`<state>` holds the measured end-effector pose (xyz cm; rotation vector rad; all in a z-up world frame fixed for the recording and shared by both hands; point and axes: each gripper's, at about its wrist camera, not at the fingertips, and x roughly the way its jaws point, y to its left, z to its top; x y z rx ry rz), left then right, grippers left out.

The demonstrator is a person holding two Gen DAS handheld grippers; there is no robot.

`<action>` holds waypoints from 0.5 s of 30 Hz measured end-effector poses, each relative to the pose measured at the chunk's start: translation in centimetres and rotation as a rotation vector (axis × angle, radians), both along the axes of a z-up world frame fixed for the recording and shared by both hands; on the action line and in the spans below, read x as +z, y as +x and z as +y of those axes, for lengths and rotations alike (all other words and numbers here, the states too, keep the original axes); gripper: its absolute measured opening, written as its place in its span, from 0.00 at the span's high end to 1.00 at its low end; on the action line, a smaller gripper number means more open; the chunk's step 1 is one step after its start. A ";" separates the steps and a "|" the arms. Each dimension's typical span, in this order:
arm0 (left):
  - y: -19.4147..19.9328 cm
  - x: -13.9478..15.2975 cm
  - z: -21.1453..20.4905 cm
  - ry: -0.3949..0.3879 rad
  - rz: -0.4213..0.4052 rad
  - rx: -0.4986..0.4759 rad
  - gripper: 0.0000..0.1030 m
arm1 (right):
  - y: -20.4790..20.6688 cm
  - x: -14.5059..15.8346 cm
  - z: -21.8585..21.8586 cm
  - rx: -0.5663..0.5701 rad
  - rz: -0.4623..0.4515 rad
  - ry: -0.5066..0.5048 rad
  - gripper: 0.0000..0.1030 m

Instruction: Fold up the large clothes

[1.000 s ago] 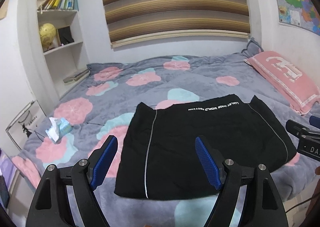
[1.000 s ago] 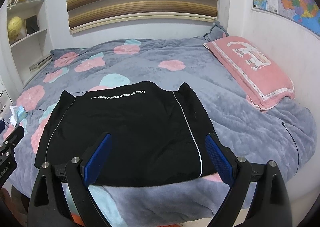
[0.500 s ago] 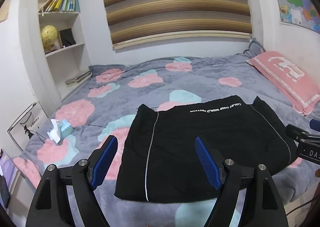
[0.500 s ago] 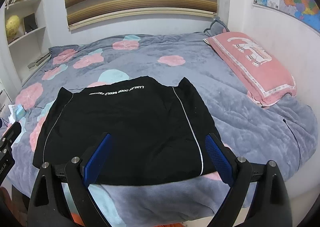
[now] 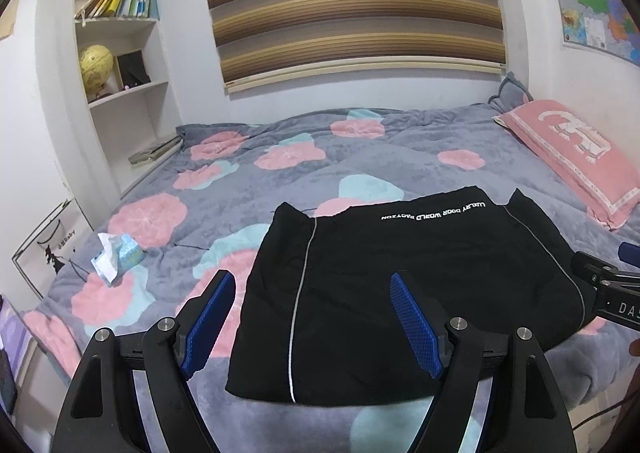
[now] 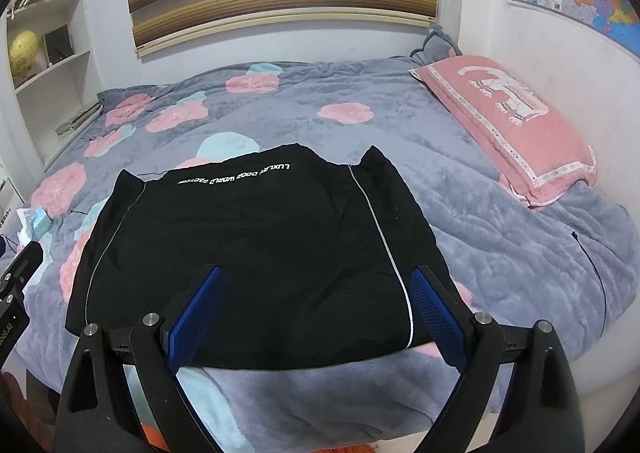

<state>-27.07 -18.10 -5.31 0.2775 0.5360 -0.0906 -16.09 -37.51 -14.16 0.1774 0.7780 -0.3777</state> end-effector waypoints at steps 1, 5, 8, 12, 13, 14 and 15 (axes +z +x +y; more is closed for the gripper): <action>0.1 0.0 0.0 0.000 0.001 0.000 0.22 | 0.1 -0.1 0.0 0.002 0.003 -0.001 0.08; 0.1 -0.1 0.1 -0.001 0.003 0.001 0.22 | 0.4 -0.4 0.0 0.007 0.012 0.011 0.08; 0.3 -0.3 0.1 0.004 0.006 0.004 0.22 | 0.7 -0.5 0.0 0.015 0.014 0.013 0.08; 0.5 -0.6 0.1 0.025 0.013 0.024 0.22 | 0.9 -0.6 0.1 0.022 0.018 0.010 0.08; 0.6 -0.6 0.1 0.030 0.011 0.029 0.22 | 1.0 -0.6 0.1 0.025 0.019 0.008 0.08; 0.6 -0.6 0.1 0.032 0.009 0.030 0.22 | 1.0 -0.7 0.1 0.027 0.022 0.005 0.08; 0.7 -0.6 0.1 0.033 0.006 0.031 0.22 | 1.1 -0.7 0.1 0.029 0.024 0.004 0.08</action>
